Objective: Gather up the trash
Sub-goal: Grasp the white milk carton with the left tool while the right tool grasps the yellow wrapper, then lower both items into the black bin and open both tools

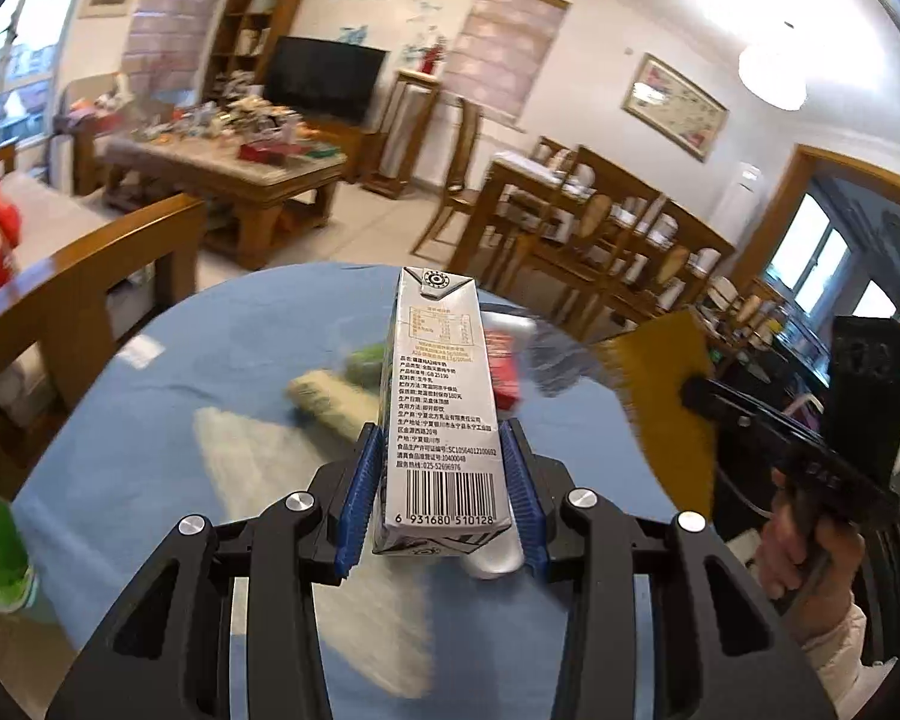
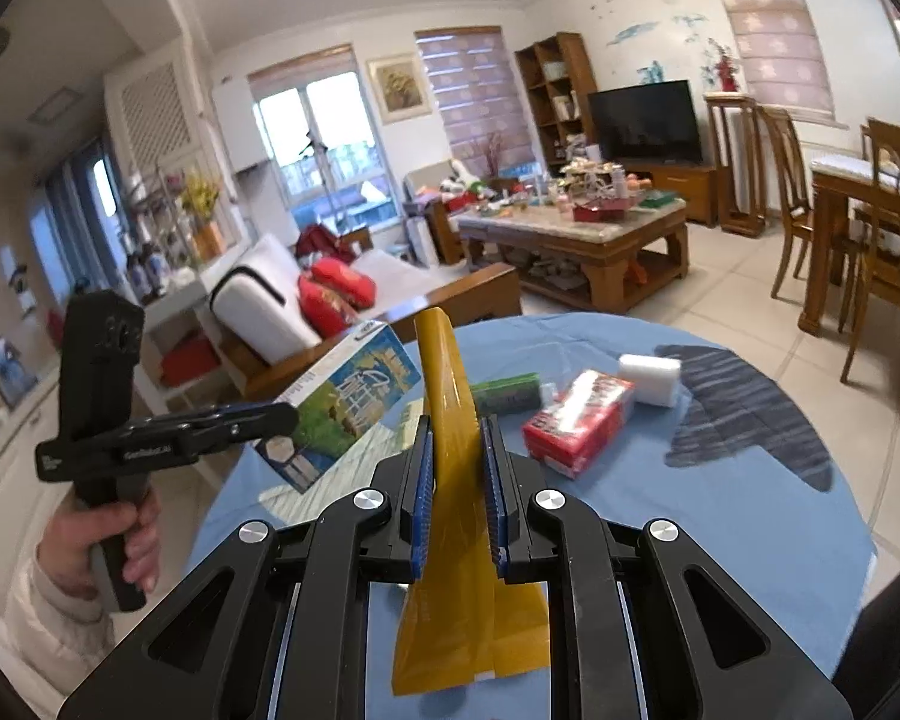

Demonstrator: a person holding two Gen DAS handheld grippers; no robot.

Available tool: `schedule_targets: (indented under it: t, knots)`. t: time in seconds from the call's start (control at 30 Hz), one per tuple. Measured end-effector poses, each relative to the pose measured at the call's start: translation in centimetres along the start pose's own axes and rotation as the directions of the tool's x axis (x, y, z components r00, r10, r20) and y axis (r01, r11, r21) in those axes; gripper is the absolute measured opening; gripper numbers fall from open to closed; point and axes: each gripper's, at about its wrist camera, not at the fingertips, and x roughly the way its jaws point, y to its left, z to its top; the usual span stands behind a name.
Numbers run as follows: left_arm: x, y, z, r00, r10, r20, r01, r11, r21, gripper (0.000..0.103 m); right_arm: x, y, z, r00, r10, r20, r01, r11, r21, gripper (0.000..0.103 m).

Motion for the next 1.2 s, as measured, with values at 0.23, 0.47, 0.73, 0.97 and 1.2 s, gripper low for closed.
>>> schedule_targets:
  t: [0.23, 0.47, 0.73, 0.97, 1.2]
  knots:
    - [2.5, -6.0, 0.3, 0.995, -0.096, -0.024, 0.097, 0.992, 0.079, 0.04, -5.2, -3.9, -1.3, 0.996, -0.059, 0.06, 0.054, 0.996, 0.077, 0.016]
    - [6.1, -12.2, 0.2, 0.979, -0.192, -0.062, 0.199, 0.97, 0.139, 0.04, -11.1, -9.2, -3.2, 0.983, -0.14, 0.119, 0.12, 0.979, 0.163, 0.016]
    - [10.8, -19.5, -1.0, 0.95, -0.279, -0.142, 0.305, 0.929, 0.209, 0.04, -18.2, -17.4, -7.0, 0.939, -0.304, 0.162, 0.246, 0.921, 0.303, 0.016]
    - [16.6, -26.6, -2.5, 0.899, -0.362, -0.247, 0.419, 0.875, 0.242, 0.04, -24.0, -24.1, -11.0, 0.876, -0.452, 0.166, 0.346, 0.83, 0.438, 0.016]
    - [22.3, -32.3, -4.5, 0.863, -0.365, -0.349, 0.467, 0.84, 0.276, 0.04, -26.4, -29.1, -15.1, 0.83, -0.547, 0.105, 0.425, 0.745, 0.514, 0.016]
